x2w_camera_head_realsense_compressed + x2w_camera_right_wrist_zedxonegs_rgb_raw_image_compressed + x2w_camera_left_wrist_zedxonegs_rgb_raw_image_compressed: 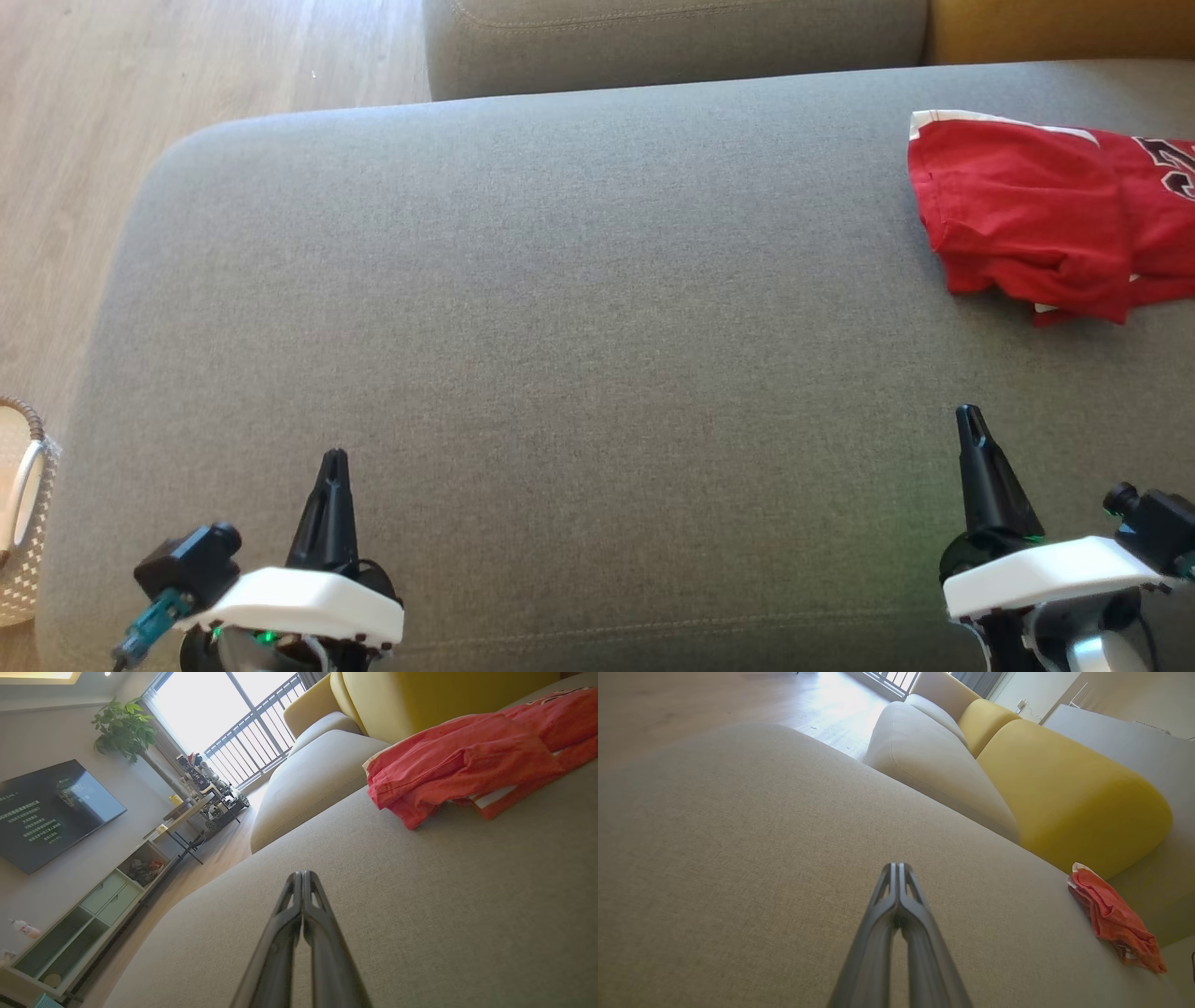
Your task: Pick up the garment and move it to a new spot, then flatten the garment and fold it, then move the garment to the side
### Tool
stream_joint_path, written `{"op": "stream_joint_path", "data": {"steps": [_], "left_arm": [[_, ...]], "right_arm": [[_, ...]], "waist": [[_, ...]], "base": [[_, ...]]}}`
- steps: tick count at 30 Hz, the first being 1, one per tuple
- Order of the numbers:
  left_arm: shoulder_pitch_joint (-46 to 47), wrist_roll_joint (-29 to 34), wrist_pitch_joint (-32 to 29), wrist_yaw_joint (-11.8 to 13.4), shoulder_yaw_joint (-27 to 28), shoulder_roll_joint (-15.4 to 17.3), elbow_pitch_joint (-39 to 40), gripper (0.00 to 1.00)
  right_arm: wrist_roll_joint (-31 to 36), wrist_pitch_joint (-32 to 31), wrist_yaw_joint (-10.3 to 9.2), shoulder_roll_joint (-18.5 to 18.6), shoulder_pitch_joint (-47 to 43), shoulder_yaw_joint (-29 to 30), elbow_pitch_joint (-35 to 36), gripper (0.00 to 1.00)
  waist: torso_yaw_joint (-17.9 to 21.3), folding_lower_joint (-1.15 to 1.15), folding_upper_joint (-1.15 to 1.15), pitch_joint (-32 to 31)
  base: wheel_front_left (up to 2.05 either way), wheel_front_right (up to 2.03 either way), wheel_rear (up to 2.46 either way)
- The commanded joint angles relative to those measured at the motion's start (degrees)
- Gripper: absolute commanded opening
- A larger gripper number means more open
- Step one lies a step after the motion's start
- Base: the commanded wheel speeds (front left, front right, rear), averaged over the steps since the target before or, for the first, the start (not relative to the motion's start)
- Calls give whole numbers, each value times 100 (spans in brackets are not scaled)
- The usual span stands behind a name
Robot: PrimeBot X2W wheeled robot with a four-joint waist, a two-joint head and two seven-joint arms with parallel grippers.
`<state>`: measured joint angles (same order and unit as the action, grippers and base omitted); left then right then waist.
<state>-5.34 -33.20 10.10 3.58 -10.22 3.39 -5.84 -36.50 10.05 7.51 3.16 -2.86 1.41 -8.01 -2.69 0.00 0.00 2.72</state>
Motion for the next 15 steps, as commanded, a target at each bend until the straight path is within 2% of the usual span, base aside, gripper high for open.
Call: {"op": "stream_joint_path", "data": {"steps": [1, 15], "left_arm": [[265, -189, -26, -58, 145, 82, 130, 0], [412, -1240, -241, -239, 327, 119, -20, 0]], "right_arm": [[-186, -57, -1, 104, 300, -14, 147, 0], [-1171, -276, -1, 132, 400, 6, 22, 0]], "waist": [[5, 0, 0, -4], [50, 0, 0, -48]], "base": [[0, 0, 0], [0, 0, 0]]}}
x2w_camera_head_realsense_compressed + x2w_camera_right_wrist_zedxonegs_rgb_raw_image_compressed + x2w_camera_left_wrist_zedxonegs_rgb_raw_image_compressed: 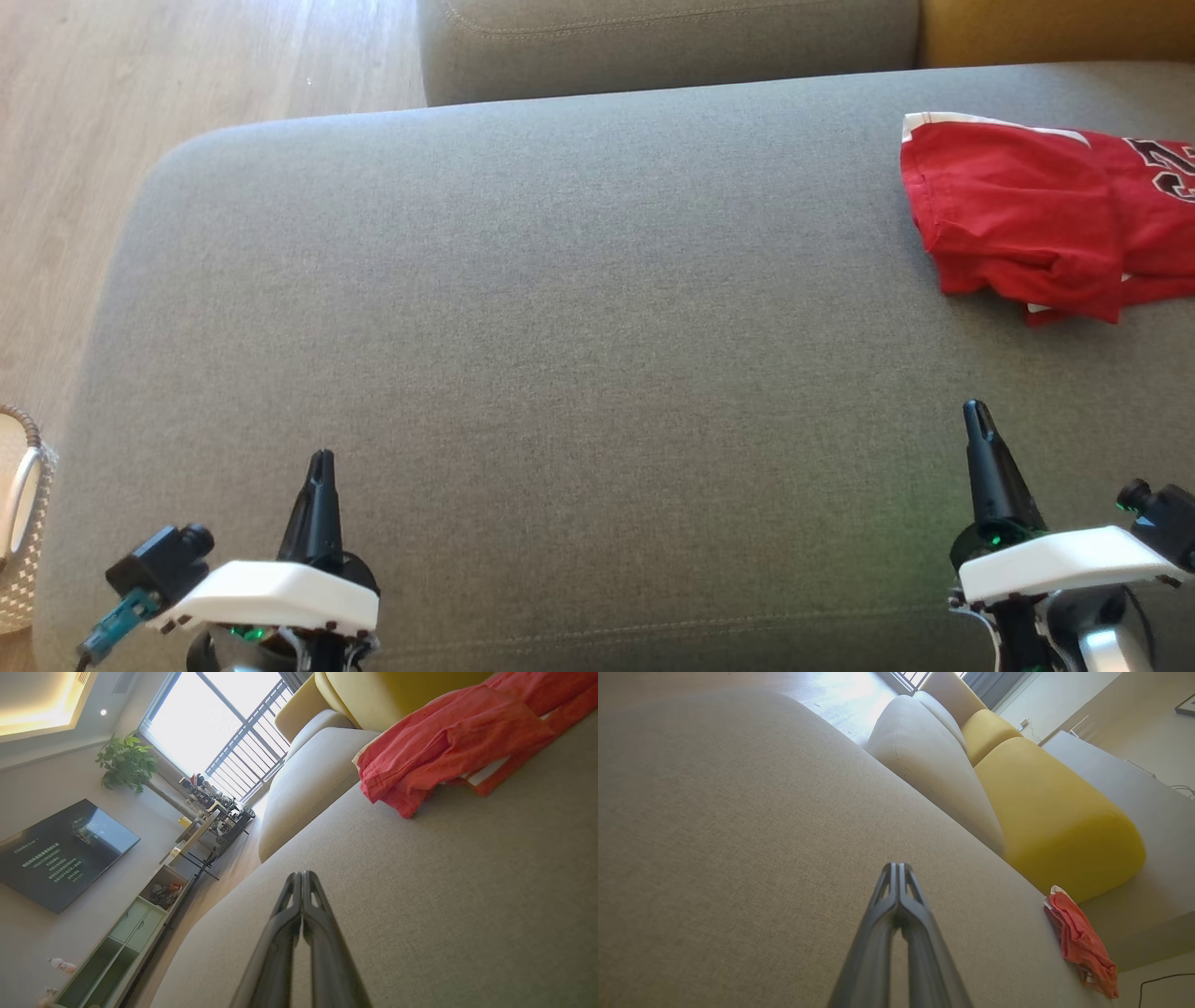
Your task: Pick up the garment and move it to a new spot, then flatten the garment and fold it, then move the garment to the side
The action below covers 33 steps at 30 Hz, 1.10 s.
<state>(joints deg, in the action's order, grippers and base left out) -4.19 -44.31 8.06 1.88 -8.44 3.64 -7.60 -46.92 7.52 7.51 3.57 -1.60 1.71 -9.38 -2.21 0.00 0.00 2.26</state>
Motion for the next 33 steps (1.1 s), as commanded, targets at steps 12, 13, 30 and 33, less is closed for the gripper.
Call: {"op": "stream_joint_path", "data": {"steps": [12, 13, 30, 33], "left_arm": [[415, -962, -218, -214, 305, 114, 28, 0], [425, -1031, -233, -227, 319, 116, 17, 0], [585, -2131, -486, -419, 541, 134, -158, 0], [615, -2334, -534, -455, 583, 137, -191, 0]], "right_arm": [[-911, -206, -1, 107, 355, 3, 57, 0], [-976, -221, -1, 108, 362, 5, 49, 0], [-2008, -475, -1, 120, 470, 51, -87, 0], [-2199, -522, -1, 122, 490, 61, -113, 0]], "waist": [[39, 0, 0, -37], [42, 0, 0, -40], [90, 0, 0, -86], [99, 0, 0, -95]], "base": [[0, 0, 0], [0, 0, 0], [0, 0, 0], [0, 0, 0]]}}
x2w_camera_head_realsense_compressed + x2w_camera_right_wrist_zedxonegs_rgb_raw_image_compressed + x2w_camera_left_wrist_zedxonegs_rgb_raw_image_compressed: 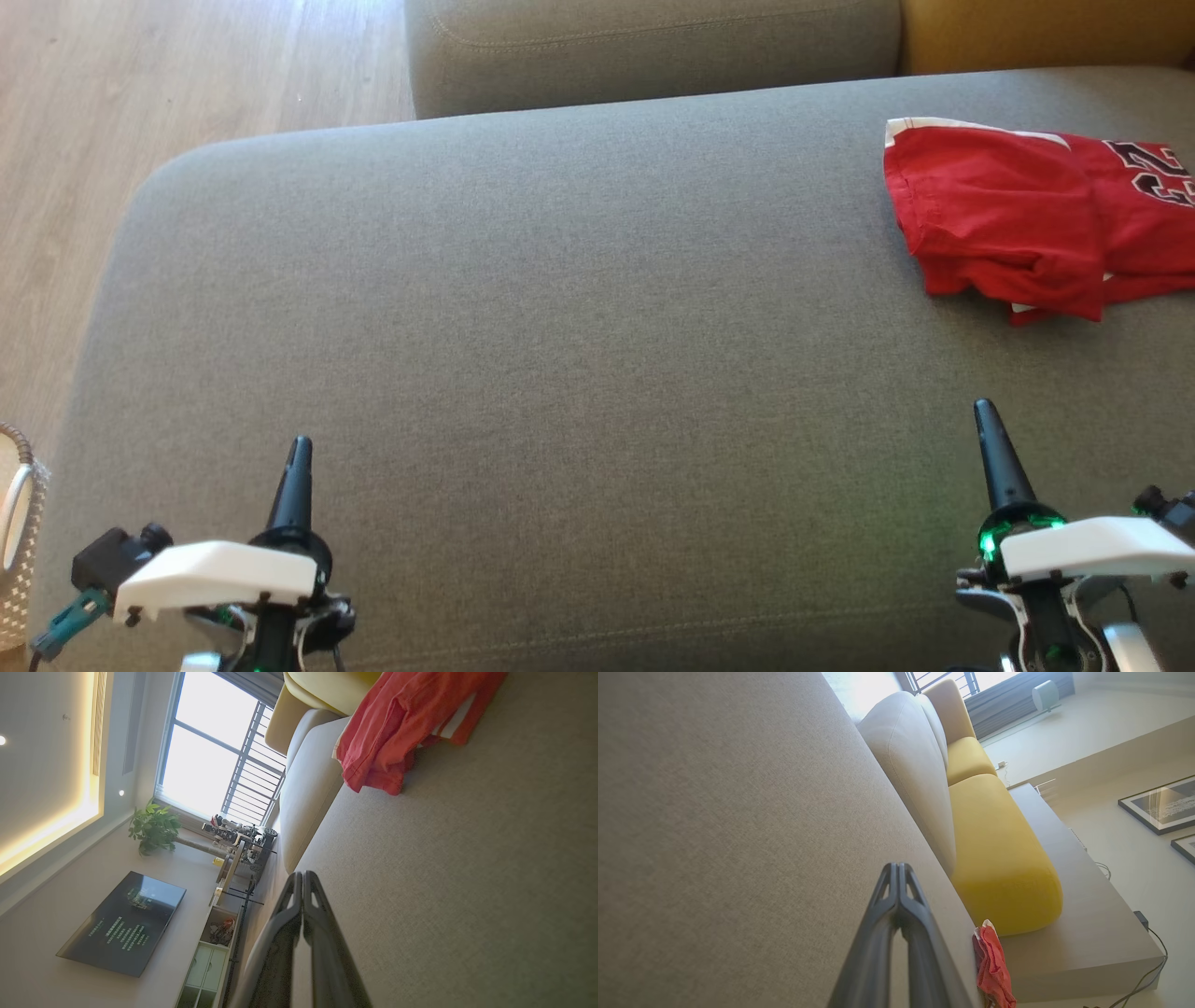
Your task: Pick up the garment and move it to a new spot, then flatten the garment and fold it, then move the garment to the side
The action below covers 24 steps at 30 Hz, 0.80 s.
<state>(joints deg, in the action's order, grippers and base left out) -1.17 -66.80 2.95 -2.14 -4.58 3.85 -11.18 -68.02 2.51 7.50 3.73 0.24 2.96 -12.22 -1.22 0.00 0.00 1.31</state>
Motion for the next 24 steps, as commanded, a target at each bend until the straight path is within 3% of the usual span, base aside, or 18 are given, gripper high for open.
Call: {"op": "stream_joint_path", "data": {"steps": [1, 24], "left_arm": [[324, -153, -40, -65, 211, 117, 156, 0], [557, -1715, -422, -342, 553, 127, -99, 0]], "right_arm": [[-152, -38, 0, 106, 313, -61, 163, 0], [-1619, -418, -1, 109, 471, 25, -33, 0]], "waist": [[3, 0, 0, -3], [73, 0, 0, -70]], "base": [[0, 0, 0], [0, 0, 0]]}}
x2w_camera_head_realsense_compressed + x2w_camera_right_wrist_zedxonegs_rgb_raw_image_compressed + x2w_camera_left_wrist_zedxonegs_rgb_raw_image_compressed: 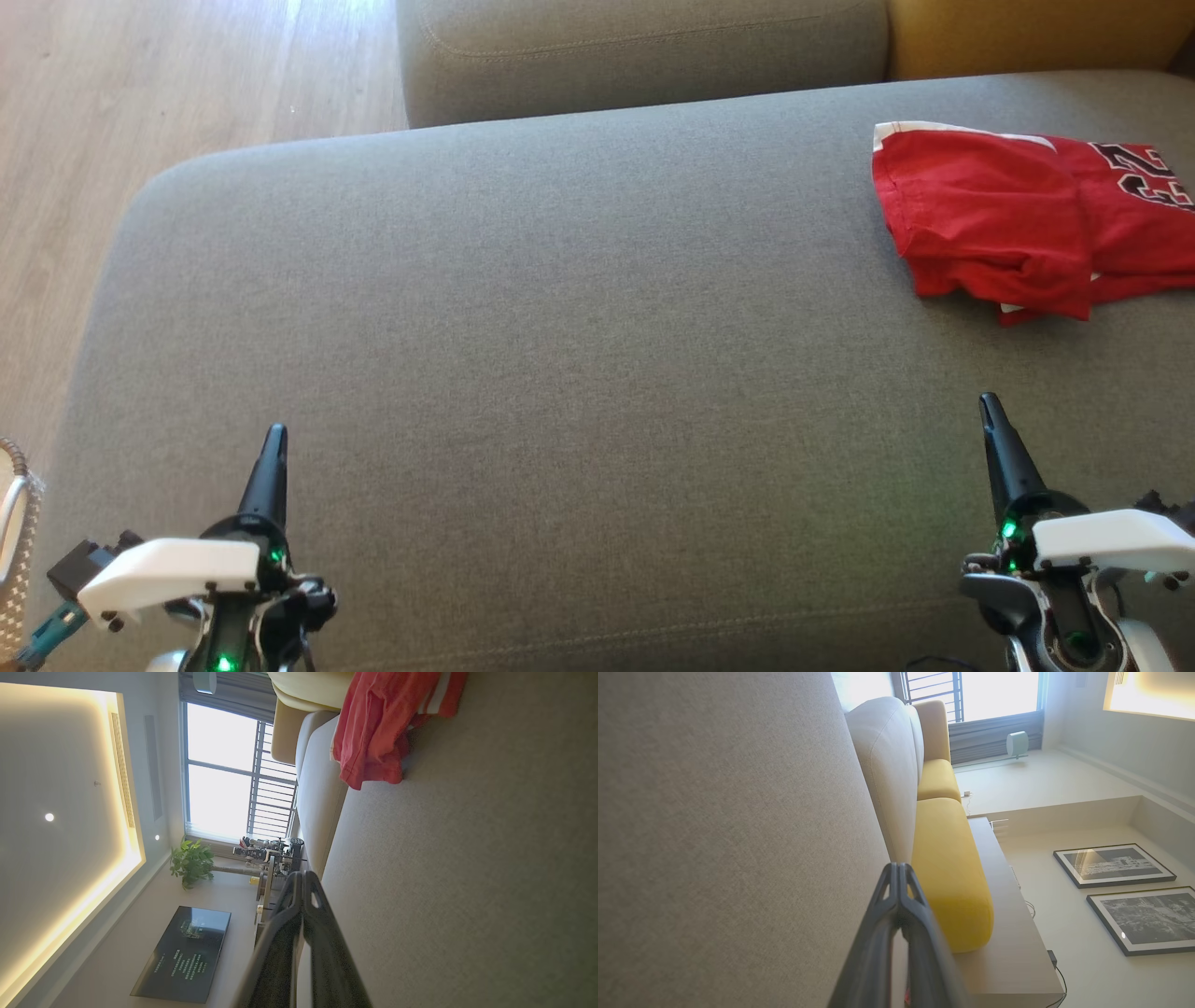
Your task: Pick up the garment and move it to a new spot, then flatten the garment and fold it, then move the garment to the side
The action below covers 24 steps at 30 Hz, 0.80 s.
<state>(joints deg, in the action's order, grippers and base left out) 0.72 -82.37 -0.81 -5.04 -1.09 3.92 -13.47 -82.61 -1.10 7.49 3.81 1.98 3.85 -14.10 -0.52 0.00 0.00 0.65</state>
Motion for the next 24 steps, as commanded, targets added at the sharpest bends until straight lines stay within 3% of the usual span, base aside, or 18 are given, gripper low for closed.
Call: {"op": "stream_joint_path", "data": {"steps": [1, 17, 24], "left_arm": [[378, -226, -63, -64, 220, 120, 119, 0], [531, -1234, -319, -244, 452, 120, -47, 0], [533, -1219, -339, -245, 476, 104, -50, 0]], "right_arm": [[-223, -73, 0, 101, 304, -60, 146, 0], [-1171, -327, 0, 97, 407, 5, 17, 0], [-1158, -344, 0, 83, 409, 25, 15, 0]], "waist": [[6, 0, 0, -6], [52, 0, 0, -50], [52, 0, 0, -50]], "base": [[0, 0, 0], [0, 0, 0], [0, 0, 0]]}}
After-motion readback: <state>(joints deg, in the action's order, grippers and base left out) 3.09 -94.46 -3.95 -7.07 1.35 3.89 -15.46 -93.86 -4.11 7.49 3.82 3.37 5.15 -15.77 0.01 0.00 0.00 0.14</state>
